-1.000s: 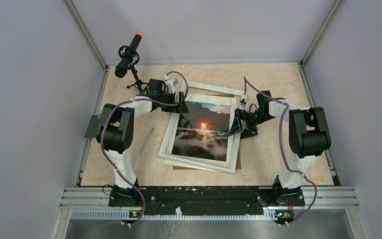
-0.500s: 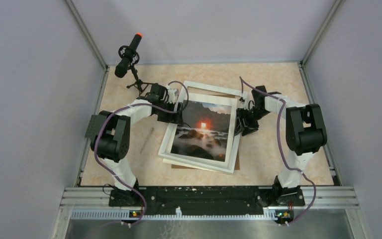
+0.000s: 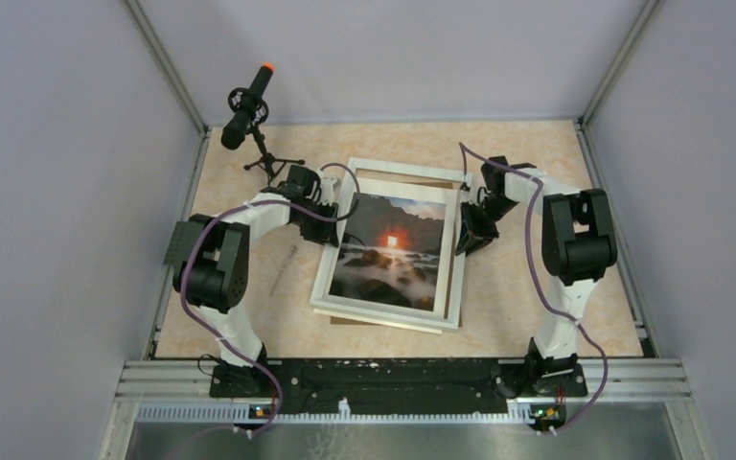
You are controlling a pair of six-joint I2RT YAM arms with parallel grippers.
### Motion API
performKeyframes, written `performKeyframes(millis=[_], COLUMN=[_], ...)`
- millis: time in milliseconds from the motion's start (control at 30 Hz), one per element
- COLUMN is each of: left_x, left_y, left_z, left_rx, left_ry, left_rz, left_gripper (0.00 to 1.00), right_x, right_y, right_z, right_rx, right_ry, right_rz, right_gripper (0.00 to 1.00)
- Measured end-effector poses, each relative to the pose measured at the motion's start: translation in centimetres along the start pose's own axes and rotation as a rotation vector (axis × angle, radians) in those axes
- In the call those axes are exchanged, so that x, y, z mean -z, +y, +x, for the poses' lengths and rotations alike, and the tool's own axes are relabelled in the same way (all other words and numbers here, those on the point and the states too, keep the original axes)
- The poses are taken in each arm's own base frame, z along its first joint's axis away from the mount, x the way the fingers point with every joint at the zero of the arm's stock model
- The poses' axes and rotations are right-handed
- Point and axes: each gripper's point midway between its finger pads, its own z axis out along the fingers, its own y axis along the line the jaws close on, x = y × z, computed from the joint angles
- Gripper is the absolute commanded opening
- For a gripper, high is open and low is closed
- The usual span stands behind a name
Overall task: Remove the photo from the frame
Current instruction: Adjust the photo frame at the center of the board.
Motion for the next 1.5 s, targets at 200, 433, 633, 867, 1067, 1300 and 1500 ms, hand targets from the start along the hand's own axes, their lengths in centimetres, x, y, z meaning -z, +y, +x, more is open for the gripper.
performKeyframes(millis=[200, 433, 633, 867, 1067, 1300, 1500], left_x=[-0.1, -0.6, -1.0, -1.3, -1.5, -1.4, 2.9], left_y=[-0.1, 0.1, 0.3, 0.6, 0.9, 0.5, -1.7], left_z=[-0.1, -1.5, -2.5, -3.4, -4.2, -5.8, -6.0], left_rx=[0.013, 0.014, 0.008, 0.004, -0.001, -0.09, -0.305], left_ry=[0.006, 0.005, -0.011, -0.024, -0.039, -0.08, -0.17], left_rz=[0.003, -0.002, -0.005, -0.012, -0.023, 0.0, 0.094], left_gripper=[0.27, 0.23, 0.22, 0.23, 0.45, 0.95, 0.99], right_x=[0.3, 0.4, 0.7, 0.9, 0.9, 1.1, 2.1], right_y=[-0.3, -0.5, -0.9, -1.1, -1.2, -1.7, -1.8], right_z=[-1.1, -2.4, -4.0, -5.5, -6.6, -10.1, -11.2], right_rx=[0.02, 0.023, 0.036, 0.042, 0.044, 0.123, 0.205], right_ry=[-0.003, 0.0, -0.026, -0.029, -0.034, -0.126, -0.199], right_rz=[0.026, 0.04, 0.07, 0.089, 0.099, 0.133, 0.132], right_gripper=[0.01, 0.0, 0.0, 0.02, 0.24, 0.7, 0.84])
